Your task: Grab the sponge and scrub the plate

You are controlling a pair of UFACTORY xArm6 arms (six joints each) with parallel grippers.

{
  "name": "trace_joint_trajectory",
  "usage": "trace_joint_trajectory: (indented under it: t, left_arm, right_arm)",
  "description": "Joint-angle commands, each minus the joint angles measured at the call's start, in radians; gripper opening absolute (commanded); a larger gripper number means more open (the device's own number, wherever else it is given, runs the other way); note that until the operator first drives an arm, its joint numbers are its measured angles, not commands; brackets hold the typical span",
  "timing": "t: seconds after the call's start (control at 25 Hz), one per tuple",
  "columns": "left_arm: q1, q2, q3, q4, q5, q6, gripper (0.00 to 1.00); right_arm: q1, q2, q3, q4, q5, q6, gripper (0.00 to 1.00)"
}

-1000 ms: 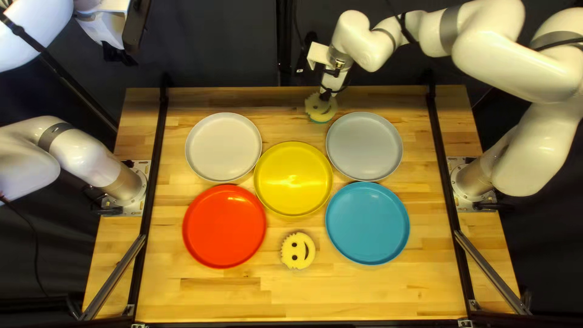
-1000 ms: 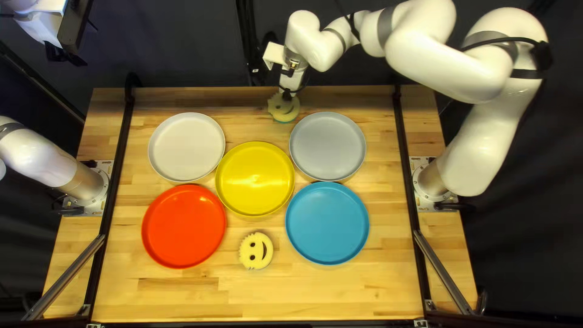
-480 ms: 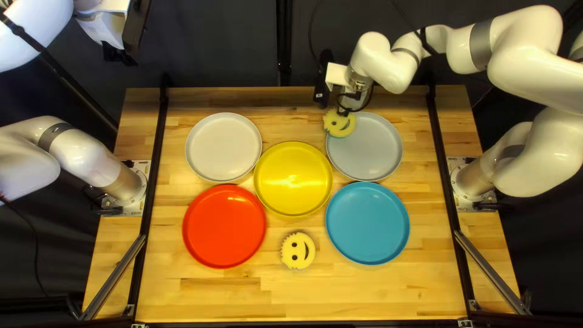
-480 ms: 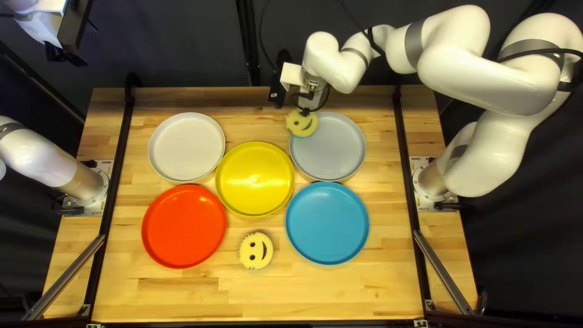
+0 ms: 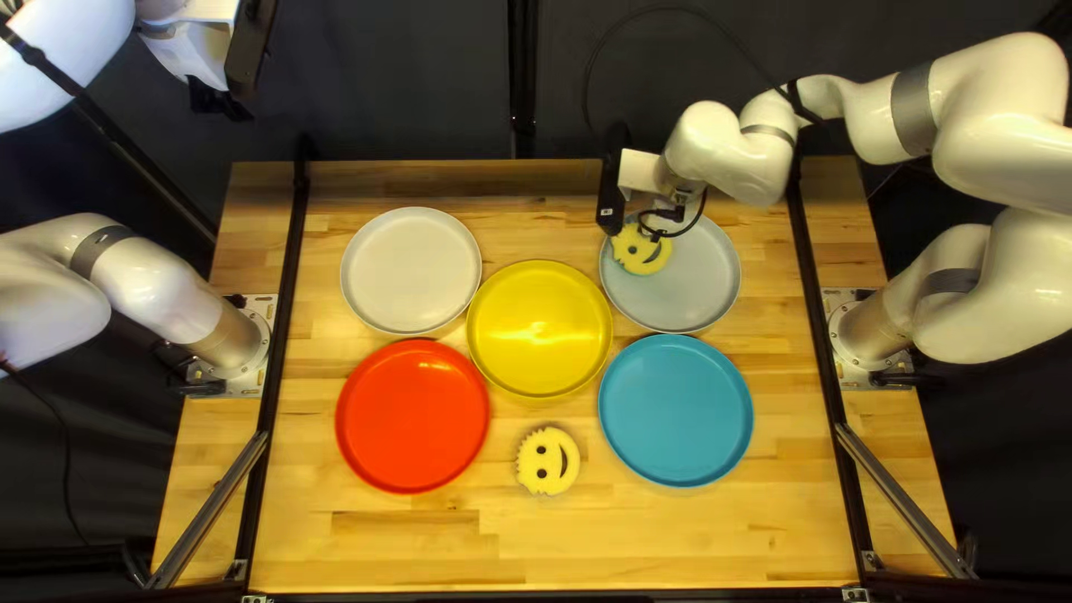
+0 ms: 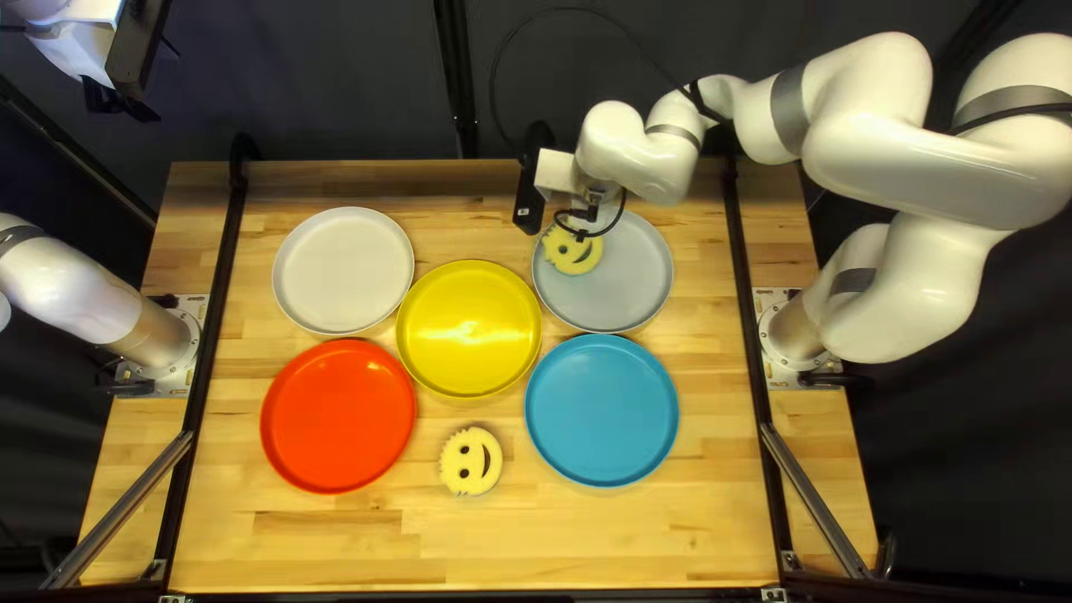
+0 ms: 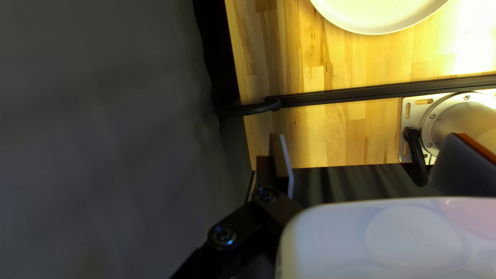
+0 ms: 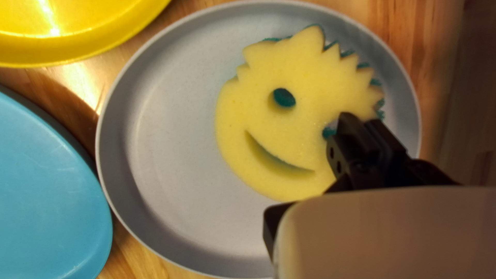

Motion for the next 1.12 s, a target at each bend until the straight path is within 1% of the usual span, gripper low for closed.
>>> trace_joint_trajectory:
  t: [0.04, 0.24, 0.48, 0.6, 0.72, 0.88, 1.12]
  left_arm:
    - [0.0, 0.0, 0.0, 0.0, 0.0, 0.0, 1.0]
    - [0.0, 0.0, 0.0, 0.0, 0.0, 0.0, 1.0]
    - [0.0, 0.0, 0.0, 0.0, 0.0, 0.0, 1.0]
    - [0.0, 0.0, 0.0, 0.0, 0.0, 0.0, 1.0]
    - [0.0, 0.0, 0.0, 0.0, 0.0, 0.0, 1.0]
    - [0.0, 0.0, 0.0, 0.0, 0.0, 0.0, 1.0]
    - [0.0, 0.0, 0.0, 0.0, 0.0, 0.0, 1.0]
  right_arm:
    - [0.026, 0.004, 0.003, -0.012, 0.002, 0.024, 0.0]
    - [0.011, 0.024, -0.021, -0.005, 0.015, 0.001, 0.0]
    - [-0.087, 0.097, -0.091, 0.02, 0.022, -0.093, 0.0]
    - [-0.119, 0.125, -0.123, 0.028, 0.029, -0.123, 0.0]
    - [-0.131, 0.135, -0.138, 0.028, 0.037, -0.131, 0.0]
    - [-0.117, 0.128, -0.129, 0.022, 0.038, -0.114, 0.0]
    - [-0.056, 0.071, -0.053, 0.001, 0.025, -0.049, 0.0]
